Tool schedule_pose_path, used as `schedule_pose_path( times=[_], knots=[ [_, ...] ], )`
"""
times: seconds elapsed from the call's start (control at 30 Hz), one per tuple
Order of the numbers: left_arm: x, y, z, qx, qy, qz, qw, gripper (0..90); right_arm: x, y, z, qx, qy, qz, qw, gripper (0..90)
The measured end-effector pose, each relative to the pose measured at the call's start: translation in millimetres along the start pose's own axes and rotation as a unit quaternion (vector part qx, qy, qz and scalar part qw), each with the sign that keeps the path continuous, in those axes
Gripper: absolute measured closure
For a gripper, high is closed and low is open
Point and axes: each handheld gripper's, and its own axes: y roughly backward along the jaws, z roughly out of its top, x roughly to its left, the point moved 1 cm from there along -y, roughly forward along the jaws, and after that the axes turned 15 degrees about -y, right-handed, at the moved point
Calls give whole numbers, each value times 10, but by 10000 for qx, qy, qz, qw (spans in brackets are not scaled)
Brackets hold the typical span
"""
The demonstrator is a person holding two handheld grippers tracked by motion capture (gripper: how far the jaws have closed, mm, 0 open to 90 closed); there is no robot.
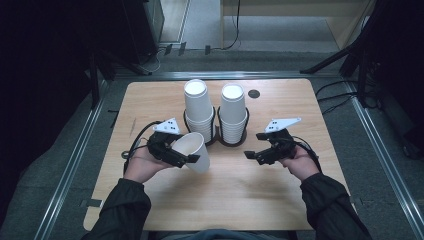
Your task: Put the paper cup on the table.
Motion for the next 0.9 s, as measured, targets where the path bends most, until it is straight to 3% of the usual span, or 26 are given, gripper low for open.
schedule_pose_path(
  times=[0.23, 0.4, 0.57, 0.9],
  knots=[
    [38, 123, -76, 28, 81, 45, 10000, 184, -6, -38, 31, -36, 61, -51, 10000, 192],
    [79, 236, -116, -66, 152, 117, 9998, 184, -48, -13, 59, -199, -107, -69, 9997, 201],
    [141, 296, -175, 64, 150, 238, 9996, 183, -90, -6, 48, -152, -158, -143, 9997, 202],
    [309, 368, -301, 161, 365, 453, 9982, 183, -98, -15, 6, -86, -203, -158, 9996, 202]
  ],
)
